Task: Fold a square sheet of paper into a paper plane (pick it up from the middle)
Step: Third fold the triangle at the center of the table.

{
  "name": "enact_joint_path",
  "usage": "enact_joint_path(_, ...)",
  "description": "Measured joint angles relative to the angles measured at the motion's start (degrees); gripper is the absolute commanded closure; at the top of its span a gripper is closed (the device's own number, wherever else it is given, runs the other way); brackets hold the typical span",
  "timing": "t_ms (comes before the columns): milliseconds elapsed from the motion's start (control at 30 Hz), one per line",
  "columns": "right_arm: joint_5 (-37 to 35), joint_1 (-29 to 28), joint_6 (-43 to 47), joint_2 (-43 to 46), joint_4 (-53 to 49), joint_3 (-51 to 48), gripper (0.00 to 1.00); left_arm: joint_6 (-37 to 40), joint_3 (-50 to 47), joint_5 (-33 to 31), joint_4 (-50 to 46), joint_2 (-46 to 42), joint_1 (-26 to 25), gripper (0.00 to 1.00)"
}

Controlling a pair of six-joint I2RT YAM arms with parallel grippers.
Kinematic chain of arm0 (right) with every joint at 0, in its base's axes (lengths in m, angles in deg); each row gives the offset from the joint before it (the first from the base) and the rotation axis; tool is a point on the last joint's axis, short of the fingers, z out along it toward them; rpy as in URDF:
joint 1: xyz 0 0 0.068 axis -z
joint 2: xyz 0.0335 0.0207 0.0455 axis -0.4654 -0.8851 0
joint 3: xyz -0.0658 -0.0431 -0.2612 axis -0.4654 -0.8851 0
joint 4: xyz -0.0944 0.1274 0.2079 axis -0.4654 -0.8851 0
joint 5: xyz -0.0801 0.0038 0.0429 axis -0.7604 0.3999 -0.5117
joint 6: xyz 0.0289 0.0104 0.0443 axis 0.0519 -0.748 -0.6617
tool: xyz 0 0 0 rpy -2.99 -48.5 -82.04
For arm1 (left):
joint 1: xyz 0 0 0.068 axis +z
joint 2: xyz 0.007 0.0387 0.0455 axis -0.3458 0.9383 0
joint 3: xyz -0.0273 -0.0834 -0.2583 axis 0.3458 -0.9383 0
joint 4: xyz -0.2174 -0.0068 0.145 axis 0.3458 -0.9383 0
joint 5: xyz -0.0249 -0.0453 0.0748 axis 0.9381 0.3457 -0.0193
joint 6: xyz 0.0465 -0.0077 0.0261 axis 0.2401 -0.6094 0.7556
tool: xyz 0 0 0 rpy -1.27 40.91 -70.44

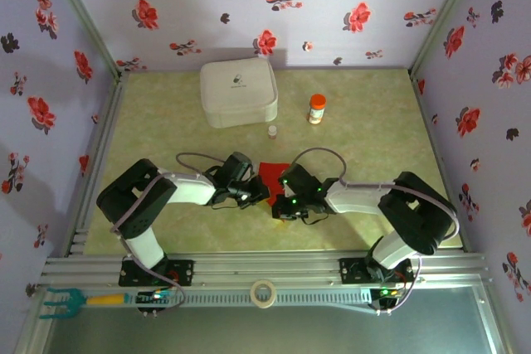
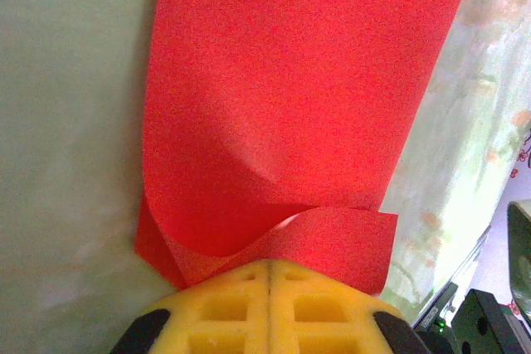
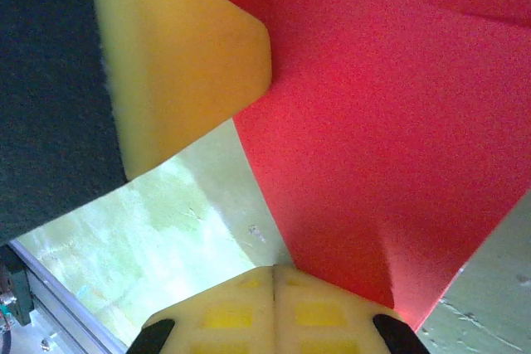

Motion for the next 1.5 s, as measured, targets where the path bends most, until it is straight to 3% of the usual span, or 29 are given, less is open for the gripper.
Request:
enact_joint_path(533,3.89,1.92,-4.35,2.12,15.23,-9.05,1.0,-0.02,0.0,0.2,0.09,0.09,0.11,1.0)
enact_joint_path(1100,3.45,2.29,-7.85,11.37,15.39,-16.98,1.0,-0.02,-0.37,0.22,1.25,0.26,0.11,1.0)
enact_joint_path(1300,2.97,2.29,-8.0,17.81,6.4,-13.38,1.0,-0.07,-0.96,-0.52,1.75,-0.24,0.09,1.0)
enact_joint_path(1500,0.44,3.32,-7.15,12.22,4.31,-4.04,1.0,-0.24,-1.27,-1.6,1.73,-0.66,0.02,1.0)
